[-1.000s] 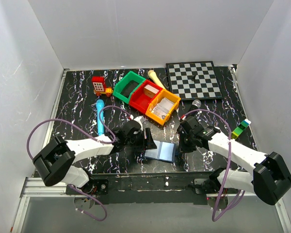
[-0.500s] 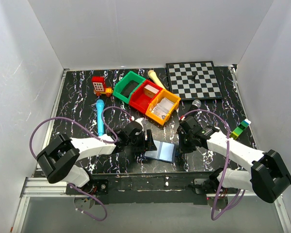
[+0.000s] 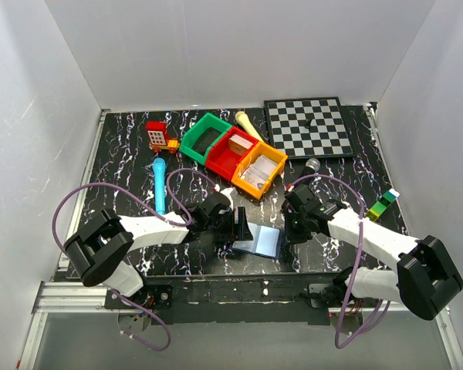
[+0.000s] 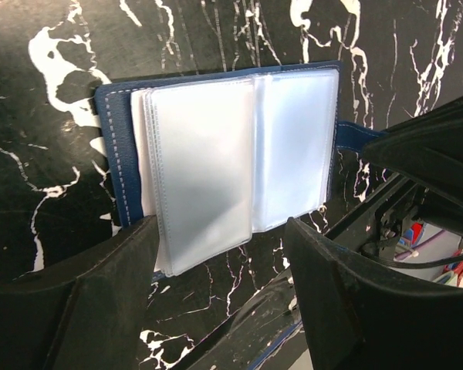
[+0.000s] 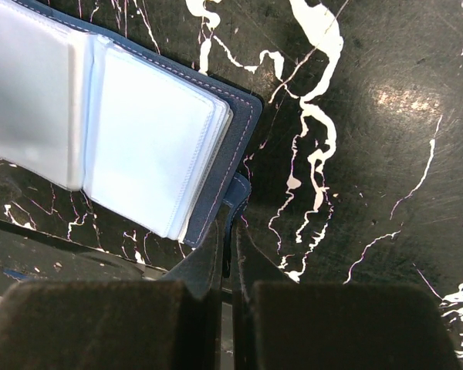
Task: Take the credit cards out of the card holder
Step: Remove the credit card from the card holder.
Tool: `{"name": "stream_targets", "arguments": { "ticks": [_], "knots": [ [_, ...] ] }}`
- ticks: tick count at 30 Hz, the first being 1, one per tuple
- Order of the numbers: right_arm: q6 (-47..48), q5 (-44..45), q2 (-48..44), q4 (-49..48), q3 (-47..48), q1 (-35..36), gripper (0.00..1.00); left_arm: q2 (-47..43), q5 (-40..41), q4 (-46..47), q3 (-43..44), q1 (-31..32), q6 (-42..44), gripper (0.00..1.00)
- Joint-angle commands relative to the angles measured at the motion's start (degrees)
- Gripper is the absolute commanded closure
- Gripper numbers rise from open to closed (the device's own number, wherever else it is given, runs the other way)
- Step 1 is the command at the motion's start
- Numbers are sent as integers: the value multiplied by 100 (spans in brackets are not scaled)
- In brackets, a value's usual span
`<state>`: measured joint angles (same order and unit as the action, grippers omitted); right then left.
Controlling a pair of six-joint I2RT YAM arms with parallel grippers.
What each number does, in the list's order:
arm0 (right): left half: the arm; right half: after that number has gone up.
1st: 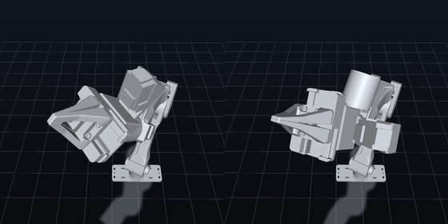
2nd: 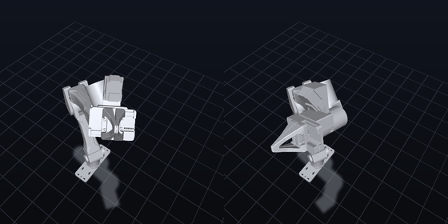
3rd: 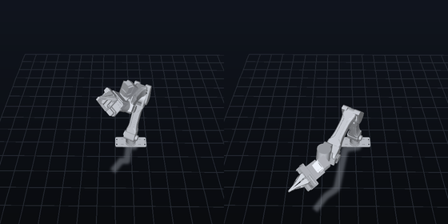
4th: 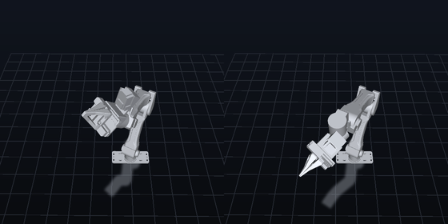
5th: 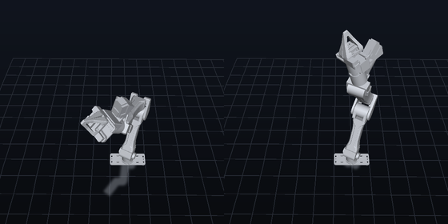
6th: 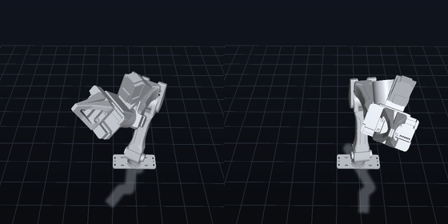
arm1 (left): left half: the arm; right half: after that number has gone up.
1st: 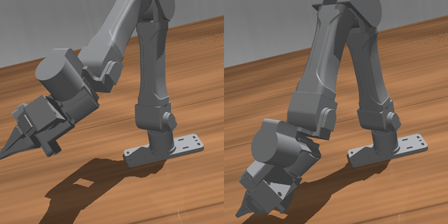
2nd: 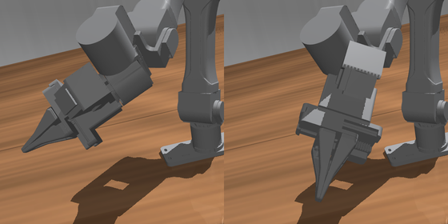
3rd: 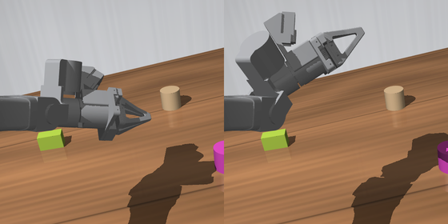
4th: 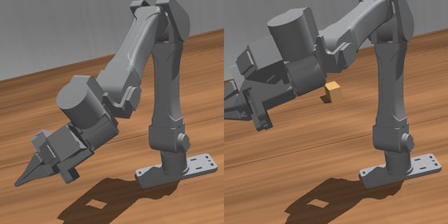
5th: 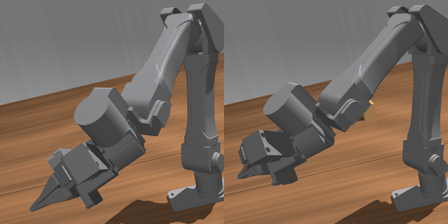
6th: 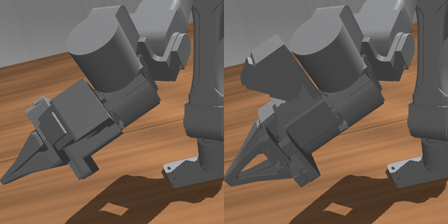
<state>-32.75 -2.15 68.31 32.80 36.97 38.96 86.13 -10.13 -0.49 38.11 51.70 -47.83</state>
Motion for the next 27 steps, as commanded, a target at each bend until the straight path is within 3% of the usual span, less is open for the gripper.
{"name": "stream_targets", "arguments": {
  "ticks": [1,16,27],
  "knots": [
    [32,-110,68,-160,135,-20,99,-26,-287,400,179,94,204,35],
    [67,-110,156,-168,205,-20,99,-193,-472,630,337,366,590,34],
    [94,-57,165,-89,214,-20,99,-307,2,137,742,789,925,34]
  ]
}}
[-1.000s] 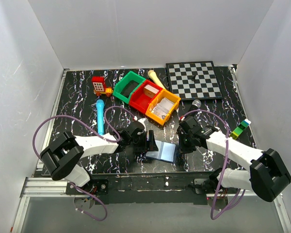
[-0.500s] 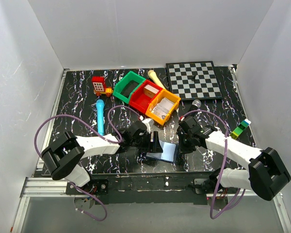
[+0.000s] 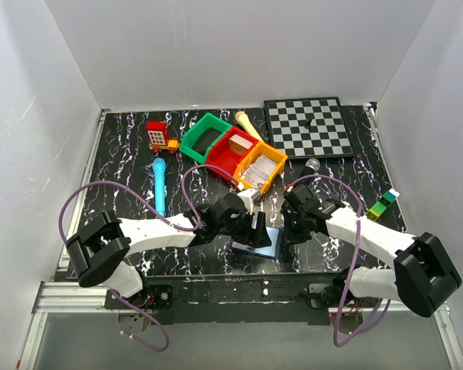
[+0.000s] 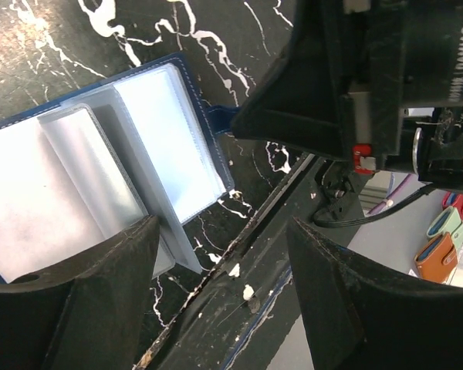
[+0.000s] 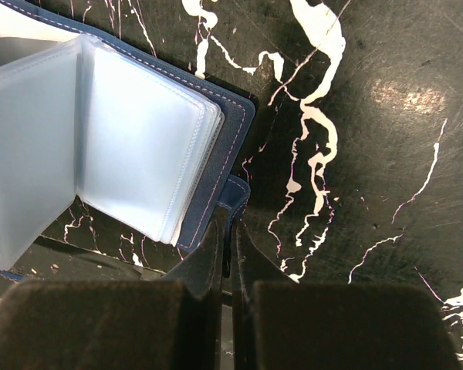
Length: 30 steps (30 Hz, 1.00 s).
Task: Take the credit cards out of the card holder
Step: Remove the credit card from the card holder.
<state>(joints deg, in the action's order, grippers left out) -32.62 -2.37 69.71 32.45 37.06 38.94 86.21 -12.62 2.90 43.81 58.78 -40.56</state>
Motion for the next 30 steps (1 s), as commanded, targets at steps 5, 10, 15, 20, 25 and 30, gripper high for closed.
{"name": "stream_targets", "arguments": {
  "ticks": [5,10,15,20,25,30],
  "knots": [
    [89,-9,25,-28,223,-18,99,-386,357,-255,198,142,241,33],
    [89,-9,34,-19,223,-18,99,-307,375,-455,338,291,452,33],
    [89,9,25,-2,214,-18,99,-17,427,-676,681,528,654,32],
    [81,17,-2,7,188,-18,99,18,585,-799,857,696,768,32],
    [80,26,-2,7,188,-18,99,88,612,-843,857,696,742,32],
    [63,53,-45,25,153,-27,99,-192,1182,-957,646,696,602,31]
  ]
}}
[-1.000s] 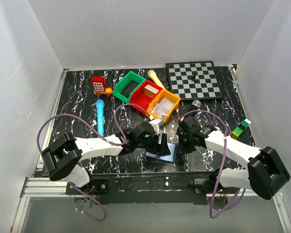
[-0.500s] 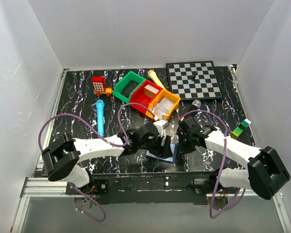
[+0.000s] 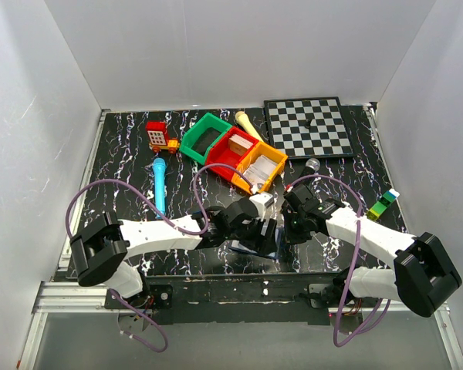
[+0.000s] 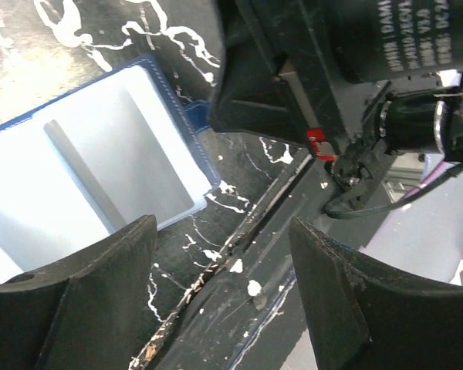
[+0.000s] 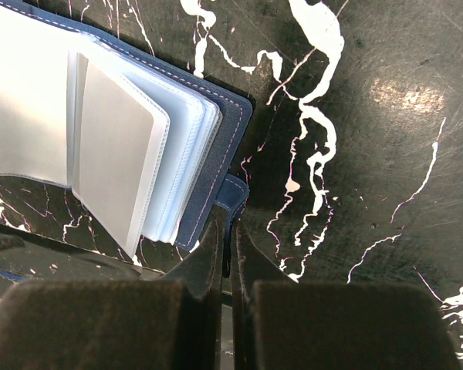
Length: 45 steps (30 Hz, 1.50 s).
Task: Take the credit cards out of the card holder
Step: Remove the credit card from the card holder.
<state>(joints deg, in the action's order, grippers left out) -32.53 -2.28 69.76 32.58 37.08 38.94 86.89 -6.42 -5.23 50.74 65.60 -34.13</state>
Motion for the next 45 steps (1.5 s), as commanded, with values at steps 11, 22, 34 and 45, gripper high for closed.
{"name": "stream_targets", "arguments": {
  "ticks": [11,22,34,45],
  "knots": [
    [10,53,-94,3,89,-18,99,108,2266,-795,164,128,328,28],
    [10,53,-24,-15,98,-18,99,688,2909,-848,648,805,741,2],
    [37,53,-41,-15,80,-18,99,1093,3146,-1199,999,901,899,6],
    [54,44,-23,-6,89,-18,99,1128,3094,-1234,1008,972,873,4]
  ]
}}
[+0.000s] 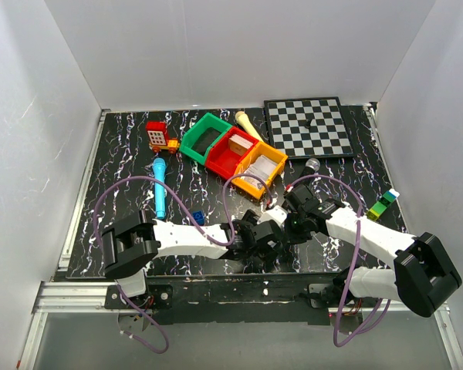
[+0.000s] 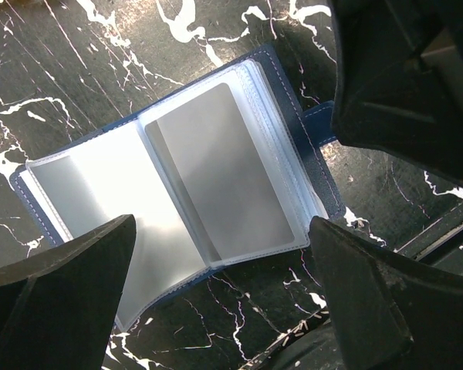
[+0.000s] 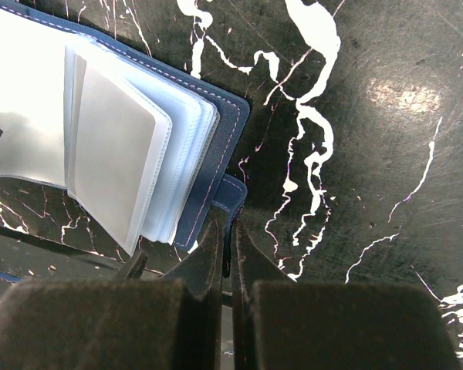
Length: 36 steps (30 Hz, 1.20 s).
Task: Take the credit cards out of the card holder
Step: Remove the credit card from the card holder.
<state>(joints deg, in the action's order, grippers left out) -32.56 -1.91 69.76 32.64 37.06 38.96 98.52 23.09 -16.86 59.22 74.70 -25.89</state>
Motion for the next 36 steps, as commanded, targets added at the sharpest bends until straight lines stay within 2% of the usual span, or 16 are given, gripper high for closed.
{"name": "stream_targets", "arguments": {
  "ticks": [1,11,20,36],
  "knots": [
    [65,15,-23,-12,91,-20,99,-26,134,-80,169,80,40,4],
    [56,7,-6,-12,82,-20,99,-26,239,-176,230,203,40,5],
    [48,7,-67,-4,47,-20,99,9,775,-502,256,194,-188,8],
    [56,-28,-120,-21,-6,-20,99,-790,1303,-520,-7,115,-531,8]
  ]
}}
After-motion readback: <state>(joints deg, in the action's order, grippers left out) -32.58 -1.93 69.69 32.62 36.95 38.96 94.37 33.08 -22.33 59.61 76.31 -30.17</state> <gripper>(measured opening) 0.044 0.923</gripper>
